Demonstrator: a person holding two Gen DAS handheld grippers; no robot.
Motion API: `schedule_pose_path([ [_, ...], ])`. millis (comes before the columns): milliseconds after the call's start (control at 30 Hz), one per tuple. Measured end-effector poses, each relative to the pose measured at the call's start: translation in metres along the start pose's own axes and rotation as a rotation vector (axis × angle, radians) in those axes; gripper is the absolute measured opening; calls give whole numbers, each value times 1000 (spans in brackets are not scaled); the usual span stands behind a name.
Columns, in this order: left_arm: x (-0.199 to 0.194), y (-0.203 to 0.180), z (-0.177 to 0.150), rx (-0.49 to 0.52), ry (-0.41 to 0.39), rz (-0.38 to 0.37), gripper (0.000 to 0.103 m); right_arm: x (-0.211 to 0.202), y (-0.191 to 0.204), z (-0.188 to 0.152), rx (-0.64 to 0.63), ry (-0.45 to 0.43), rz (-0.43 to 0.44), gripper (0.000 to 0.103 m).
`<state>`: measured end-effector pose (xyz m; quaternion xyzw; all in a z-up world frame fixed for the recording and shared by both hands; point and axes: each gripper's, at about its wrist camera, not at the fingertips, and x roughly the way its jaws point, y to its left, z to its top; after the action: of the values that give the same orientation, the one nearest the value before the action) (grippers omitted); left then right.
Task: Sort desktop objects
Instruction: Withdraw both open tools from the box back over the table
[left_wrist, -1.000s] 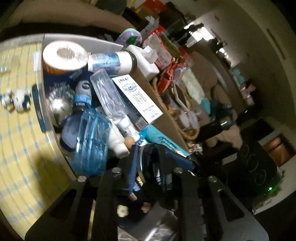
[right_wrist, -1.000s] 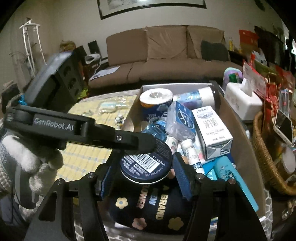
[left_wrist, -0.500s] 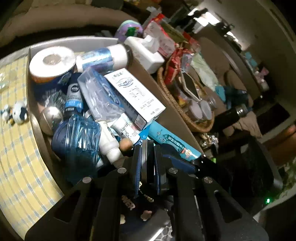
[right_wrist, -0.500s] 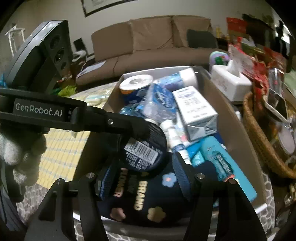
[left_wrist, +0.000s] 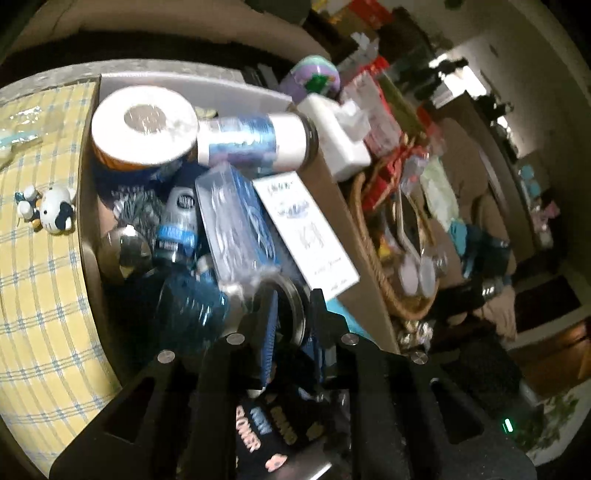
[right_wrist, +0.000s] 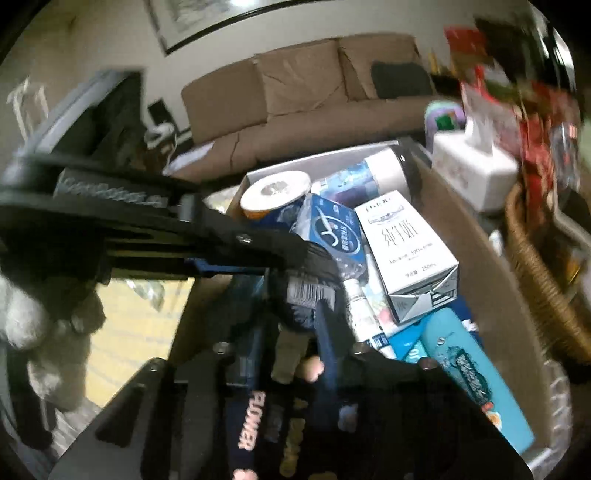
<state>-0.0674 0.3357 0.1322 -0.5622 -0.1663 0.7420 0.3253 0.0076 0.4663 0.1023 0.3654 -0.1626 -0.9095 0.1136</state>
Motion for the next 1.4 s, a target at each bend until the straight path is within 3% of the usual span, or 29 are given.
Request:
schedule_pose_path([
  [33, -1, -1, 2, 2, -12, 9, 38, 3, -14, 1, 73, 3, 27, 17],
  [67, -3, 0, 4, 5, -33, 2, 40, 4, -27, 1, 129, 4, 33, 15],
  [167, -8, 2, 5, 16, -49, -2, 40, 1, -45, 0, 188, 1, 16, 15],
  [333, -10, 5, -2, 70, -48, 42, 40, -11, -43, 2, 158, 40, -42, 17],
  [400, -12, 11, -6, 68, -42, 40, 40, -8, -45, -1, 203, 60, 14, 17],
  [500, -17, 19, -13, 60, -39, 38, 40, 3, -57, -9, 399, 96, 162, 16],
  [667, -27, 28, -24, 69, -34, 54, 40, 3, -69, -8, 519, 137, 195, 16],
  [900, -40, 26, -40, 159, -40, 114, 43, -25, -56, -12, 328, 208, -2, 17],
  [1067, -51, 20, -53, 238, -49, 157, 48, -41, -41, -12, 218, 174, -82, 20],
  [1200, -67, 20, -66, 320, -79, 216, 74, -46, -25, -10, 136, 156, -129, 31],
  [1333, -81, 32, -78, 342, -98, 256, 95, -44, -2, -6, 48, 129, -147, 62],
  [1400, -88, 42, -83, 329, -99, 257, 102, -44, 11, -7, 5, 126, -160, 68],
])
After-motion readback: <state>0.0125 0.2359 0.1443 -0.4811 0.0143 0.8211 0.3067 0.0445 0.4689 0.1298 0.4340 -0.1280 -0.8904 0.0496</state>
